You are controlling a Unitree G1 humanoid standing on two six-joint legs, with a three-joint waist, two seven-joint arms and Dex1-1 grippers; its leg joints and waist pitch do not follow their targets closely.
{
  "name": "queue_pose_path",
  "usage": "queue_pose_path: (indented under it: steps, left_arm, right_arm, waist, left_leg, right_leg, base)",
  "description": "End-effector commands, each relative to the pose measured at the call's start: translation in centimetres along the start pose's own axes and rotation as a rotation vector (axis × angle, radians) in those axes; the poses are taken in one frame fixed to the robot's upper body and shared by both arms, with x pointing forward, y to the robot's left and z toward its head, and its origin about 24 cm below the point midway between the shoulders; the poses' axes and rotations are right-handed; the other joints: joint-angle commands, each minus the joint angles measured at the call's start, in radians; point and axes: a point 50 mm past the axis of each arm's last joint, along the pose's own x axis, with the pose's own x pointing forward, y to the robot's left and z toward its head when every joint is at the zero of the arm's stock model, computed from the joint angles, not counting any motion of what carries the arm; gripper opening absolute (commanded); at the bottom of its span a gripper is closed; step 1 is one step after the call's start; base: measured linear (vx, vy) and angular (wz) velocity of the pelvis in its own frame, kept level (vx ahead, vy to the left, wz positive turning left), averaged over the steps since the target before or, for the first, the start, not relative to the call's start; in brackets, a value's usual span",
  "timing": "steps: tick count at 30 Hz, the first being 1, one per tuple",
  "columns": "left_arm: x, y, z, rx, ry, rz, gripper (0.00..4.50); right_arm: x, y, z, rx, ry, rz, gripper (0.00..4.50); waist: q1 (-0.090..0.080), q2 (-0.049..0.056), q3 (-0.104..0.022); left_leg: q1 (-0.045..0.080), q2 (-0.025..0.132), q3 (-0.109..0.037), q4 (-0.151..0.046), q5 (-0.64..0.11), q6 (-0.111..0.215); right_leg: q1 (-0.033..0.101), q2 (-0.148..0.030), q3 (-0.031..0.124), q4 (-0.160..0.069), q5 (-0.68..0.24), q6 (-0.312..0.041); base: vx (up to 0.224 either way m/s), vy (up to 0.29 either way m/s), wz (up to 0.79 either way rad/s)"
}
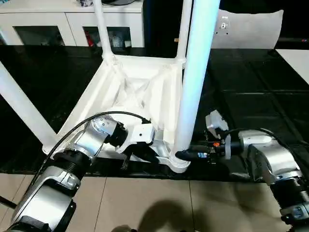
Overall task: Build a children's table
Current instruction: Rotate leg to tighten
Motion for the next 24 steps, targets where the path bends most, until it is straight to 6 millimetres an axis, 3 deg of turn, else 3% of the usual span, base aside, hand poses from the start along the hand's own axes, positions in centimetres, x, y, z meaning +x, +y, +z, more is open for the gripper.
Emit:
queue_pose_path:
  steps: [1, 6, 12, 14, 18, 19, 21, 22, 24]
  left_arm:
    - [0.0, 0.3, 1.7, 0.092, -0.036, -0.049, 0.0]
    - [-0.2, 0.4, 1.5, 0.086, -0.024, -0.047, 0.0]
    - [-0.4, 0.8, 1.4, 0.031, -0.043, 0.029, 0.0]
    - [-0.5, 1.4, 1.4, -0.056, -0.055, 0.135, 0.0]
    - [-0.3, 2.2, 2.0, -0.177, -0.121, 0.265, 0.0]
    - [0.1, 2.5, 2.6, -0.214, -0.153, 0.325, 0.0]
    - [0.6, 3.0, 3.0, -0.258, -0.165, 0.392, 0.0]
    - [0.8, 3.3, 3.2, -0.274, -0.169, 0.42, 0.0]
    - [1.3, 3.7, 3.6, -0.318, -0.185, 0.466, 0.0]
  right_arm:
    - [0.0, -0.4, 0.5, -0.015, 0.008, 0.004, 2.41]
    - [0.0, -0.4, 0.5, 0.012, 0.002, 0.039, 2.06]
    - [0.5, 0.2, 0.8, 0.071, -0.06, 0.058, 2.0]
    - [1.4, 0.7, 0.8, 0.1, -0.096, 0.013, 2.0]
    - [3.0, 0.4, 0.4, 0.109, -0.085, -0.167, 2.0]
    - [4.2, -0.2, 0.5, 0.14, -0.105, -0.292, 2.0]
    - [5.6, -0.7, 0.9, 0.176, -0.151, -0.399, 2.0]
    - [6.2, -0.8, 1.1, 0.184, -0.157, -0.438, 2.0]
    - [7.2, -1.3, 1.5, 0.216, -0.167, -0.528, 1.99]
  waist:
    - [-0.005, -0.022, -0.081]
    - [-0.007, -0.022, -0.081]
    - [-0.006, -0.019, -0.081]
    - [-0.006, -0.02, -0.078]
    - [-0.017, -0.02, -0.074]
    - [-0.032, -0.021, -0.07]
    - [-0.05, -0.016, -0.067]
    - [-0.067, -0.019, -0.071]
    - [-0.087, -0.02, -0.07]
  left_leg:
    - [0.01, 0.093, -0.034, -0.072, -0.045, 0.094]
    - [0.01, 0.092, -0.035, -0.072, -0.041, 0.097]
    - [0.012, 0.094, -0.035, -0.072, -0.046, 0.091]
    - [0.015, 0.101, -0.038, -0.075, -0.037, 0.085]
    - [0.014, 0.087, -0.035, -0.076, -0.068, 0.048]
    - [0.007, 0.087, -0.038, -0.078, -0.079, 0.038]
    - [0.009, 0.085, -0.041, -0.079, -0.092, 0.027]
    - [0.001, 0.079, -0.044, -0.077, -0.099, 0.02]
    - [0.005, 0.074, -0.04, -0.073, -0.105, 0.028]
  right_leg:
    - [0.068, -0.108, 0.099, -0.063, -0.235, -0.086]
    - [0.067, -0.106, 0.098, -0.064, -0.243, -0.081]
    - [0.066, -0.107, 0.097, -0.065, -0.249, -0.082]
    - [0.064, -0.108, 0.1, -0.064, -0.238, -0.087]
    - [0.067, -0.111, 0.097, -0.077, -0.309, -0.077]
    - [0.071, -0.107, 0.093, -0.08, -0.338, -0.058]
    - [0.066, -0.106, 0.089, -0.088, -0.353, -0.056]
    - [0.076, -0.106, 0.083, -0.091, -0.361, -0.045]
    - [0.07, -0.103, 0.086, -0.093, -0.357, -0.047]
  base:
    - [0.0, 0.0, 0.0]
    - [0.0, 0.0, 0.0]
    - [0.0, 0.0, 0.0]
    - [0.0, 0.0, 0.0]
    - [0.0, 0.0, 0.0]
    - [0.0, 0.0, 0.0]
    - [0.0, 0.0, 0.0]
    - [0.0, 0.0, 0.0]
    - [0.0, 0.0, 0.0]
